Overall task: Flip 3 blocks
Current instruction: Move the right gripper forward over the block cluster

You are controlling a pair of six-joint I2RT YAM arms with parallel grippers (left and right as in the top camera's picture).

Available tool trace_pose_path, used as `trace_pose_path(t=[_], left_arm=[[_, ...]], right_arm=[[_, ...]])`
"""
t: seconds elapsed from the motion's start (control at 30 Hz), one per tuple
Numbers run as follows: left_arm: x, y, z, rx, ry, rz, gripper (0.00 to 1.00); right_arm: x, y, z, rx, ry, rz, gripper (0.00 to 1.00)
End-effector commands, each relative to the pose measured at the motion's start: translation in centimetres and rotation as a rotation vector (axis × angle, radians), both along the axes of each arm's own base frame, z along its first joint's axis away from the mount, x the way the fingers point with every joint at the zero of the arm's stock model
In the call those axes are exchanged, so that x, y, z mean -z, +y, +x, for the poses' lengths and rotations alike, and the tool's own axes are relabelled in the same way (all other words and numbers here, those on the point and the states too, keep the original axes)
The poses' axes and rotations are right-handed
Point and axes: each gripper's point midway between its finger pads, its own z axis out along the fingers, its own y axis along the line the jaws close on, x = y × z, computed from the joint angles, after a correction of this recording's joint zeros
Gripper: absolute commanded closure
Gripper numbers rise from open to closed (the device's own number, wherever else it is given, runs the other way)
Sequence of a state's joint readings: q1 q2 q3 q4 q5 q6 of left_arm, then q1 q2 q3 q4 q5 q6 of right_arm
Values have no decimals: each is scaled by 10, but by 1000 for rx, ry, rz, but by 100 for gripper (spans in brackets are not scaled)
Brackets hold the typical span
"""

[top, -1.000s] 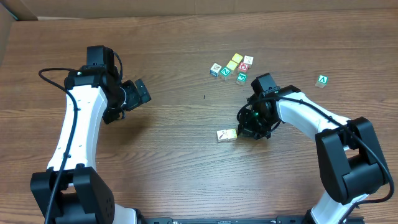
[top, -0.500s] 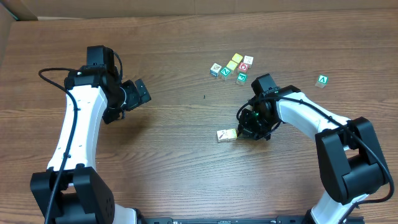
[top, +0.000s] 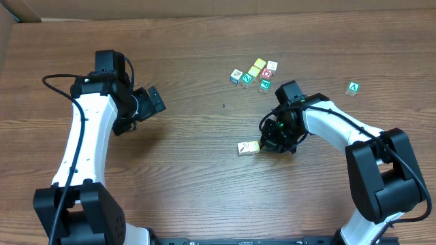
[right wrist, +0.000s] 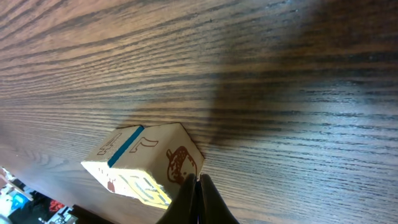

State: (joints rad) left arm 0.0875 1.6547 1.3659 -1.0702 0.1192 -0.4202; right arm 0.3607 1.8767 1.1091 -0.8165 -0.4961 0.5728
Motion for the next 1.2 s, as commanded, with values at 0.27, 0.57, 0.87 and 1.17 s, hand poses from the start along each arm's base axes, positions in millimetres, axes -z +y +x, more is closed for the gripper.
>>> trace_pose_path(t=[0.27,0.57,0.87,1.17], left_arm=[[-2,1,3,-17,-5,-7,0],[-2,1,3,-17,-4,-6,0],[-2,1,3,-17,-5,-7,0],[-2,1,3,-17,-4,-7,0]], right_arm=[[-1,2,-4,7,19,17,96],[1,-2,-3,7,13,-6,96],[-23,-43,43,95,-87,-230,48],[-121,-32,122,210,-346,-247,17]])
